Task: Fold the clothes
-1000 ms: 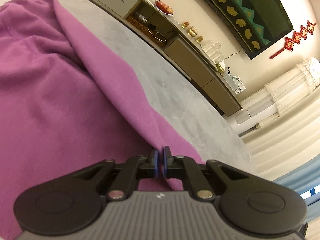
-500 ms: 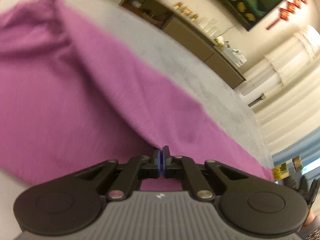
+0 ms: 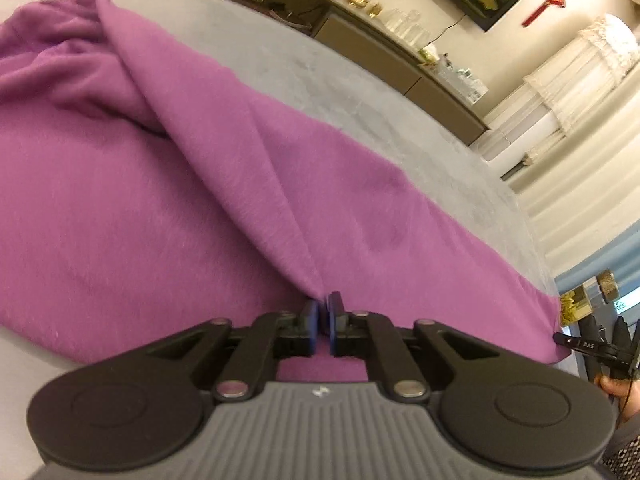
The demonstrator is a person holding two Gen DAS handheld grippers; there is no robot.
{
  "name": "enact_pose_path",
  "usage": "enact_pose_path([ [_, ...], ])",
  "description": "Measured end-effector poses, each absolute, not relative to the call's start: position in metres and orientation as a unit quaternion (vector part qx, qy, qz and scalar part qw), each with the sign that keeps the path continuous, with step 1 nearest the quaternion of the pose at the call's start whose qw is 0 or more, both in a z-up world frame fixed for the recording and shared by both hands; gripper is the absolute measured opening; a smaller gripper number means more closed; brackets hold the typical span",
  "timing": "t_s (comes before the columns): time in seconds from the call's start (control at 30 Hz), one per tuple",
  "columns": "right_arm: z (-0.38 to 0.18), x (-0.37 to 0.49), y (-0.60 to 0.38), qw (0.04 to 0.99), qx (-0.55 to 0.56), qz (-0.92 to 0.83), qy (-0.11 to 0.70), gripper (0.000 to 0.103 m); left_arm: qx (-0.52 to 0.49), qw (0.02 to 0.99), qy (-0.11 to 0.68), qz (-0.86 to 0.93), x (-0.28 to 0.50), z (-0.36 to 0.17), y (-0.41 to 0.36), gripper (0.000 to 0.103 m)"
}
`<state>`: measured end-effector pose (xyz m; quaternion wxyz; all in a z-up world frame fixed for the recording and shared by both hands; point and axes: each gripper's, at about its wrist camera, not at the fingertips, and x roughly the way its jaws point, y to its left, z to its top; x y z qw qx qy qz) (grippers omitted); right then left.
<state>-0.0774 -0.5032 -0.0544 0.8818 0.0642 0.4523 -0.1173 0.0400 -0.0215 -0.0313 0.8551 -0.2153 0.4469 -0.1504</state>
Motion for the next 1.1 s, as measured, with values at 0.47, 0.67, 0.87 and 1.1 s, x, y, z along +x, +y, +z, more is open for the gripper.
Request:
enact_pose_path([
  [0.47, -0.055, -0.079, -0.45, 0.878, -0.018, -0.087, 0.47, 0.043, -0.351, 0.84, 0.413, -0.01, 0.035, -0.009, 0.127, 0.042],
  [0.67, -0.017, -0.054, -0.388, 0.883, -0.083, -0.09, 0.453, 0.035, -0.386, 0.841, 0.369, 0.087, 0.084, -0.001, 0.222, 0.043],
  [0.87, 0.052, -0.01, -0.198, 0.917, -0.151, 0.087, 0.358, 0.047, -0.423, 0.82, 0.368, 0.114, 0.124, -0.036, 0.292, 0.03],
  [1.1, 0.059, 0.103, 0.03, 0.894, -0.139, 0.268, 0.33, 0.071, -0.439, 0.82, 0.359, 0.084, 0.12, -0.032, 0.305, 0.038],
])
